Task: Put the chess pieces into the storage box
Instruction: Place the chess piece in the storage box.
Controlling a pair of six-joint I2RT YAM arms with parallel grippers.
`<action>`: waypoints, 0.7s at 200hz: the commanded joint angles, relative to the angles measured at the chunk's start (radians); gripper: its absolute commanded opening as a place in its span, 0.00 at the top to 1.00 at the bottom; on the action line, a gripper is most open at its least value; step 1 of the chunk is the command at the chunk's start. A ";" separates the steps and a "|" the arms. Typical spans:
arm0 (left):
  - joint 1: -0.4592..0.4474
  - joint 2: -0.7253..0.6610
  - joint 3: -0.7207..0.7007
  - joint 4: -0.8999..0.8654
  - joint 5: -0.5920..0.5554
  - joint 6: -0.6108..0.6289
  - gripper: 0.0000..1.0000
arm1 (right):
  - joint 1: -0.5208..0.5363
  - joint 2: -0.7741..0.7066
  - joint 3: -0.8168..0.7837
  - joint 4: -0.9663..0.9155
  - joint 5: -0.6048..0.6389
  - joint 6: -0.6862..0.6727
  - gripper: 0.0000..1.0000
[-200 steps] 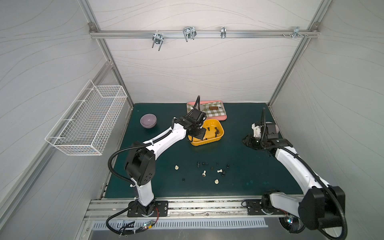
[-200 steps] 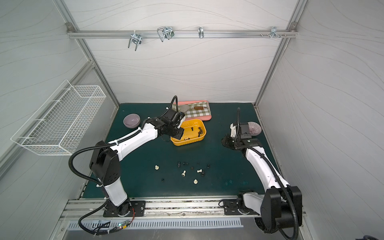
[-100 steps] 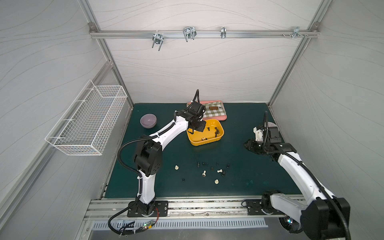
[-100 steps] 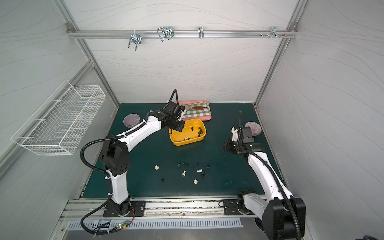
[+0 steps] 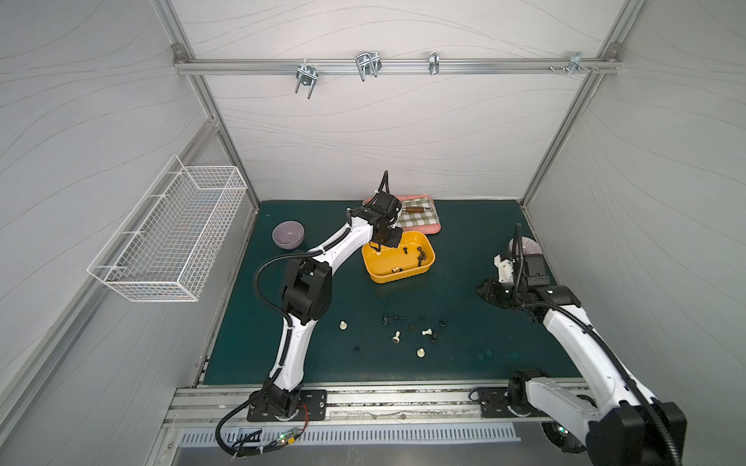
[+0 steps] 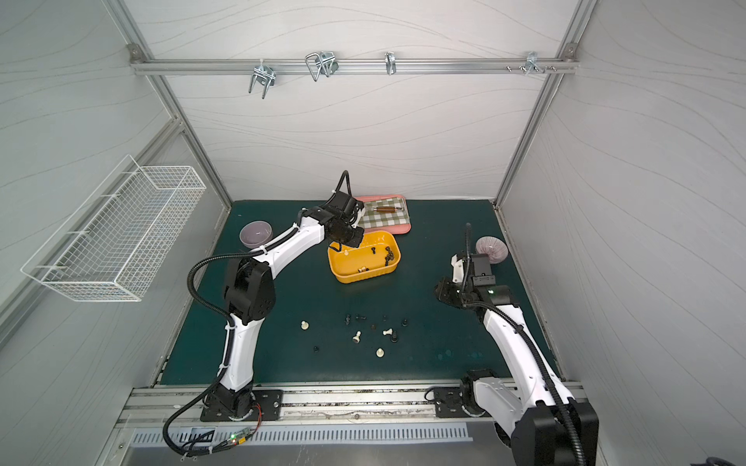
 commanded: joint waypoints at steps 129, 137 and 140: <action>0.034 0.121 0.128 -0.016 0.043 0.011 0.77 | -0.005 -0.047 -0.033 -0.047 0.008 0.020 0.70; 0.035 0.122 0.126 -0.015 0.043 0.009 0.77 | -0.007 -0.051 -0.033 -0.049 0.009 0.021 0.70; 0.035 0.123 0.125 -0.015 0.044 0.009 0.76 | -0.005 -0.050 -0.034 -0.049 0.010 0.021 0.70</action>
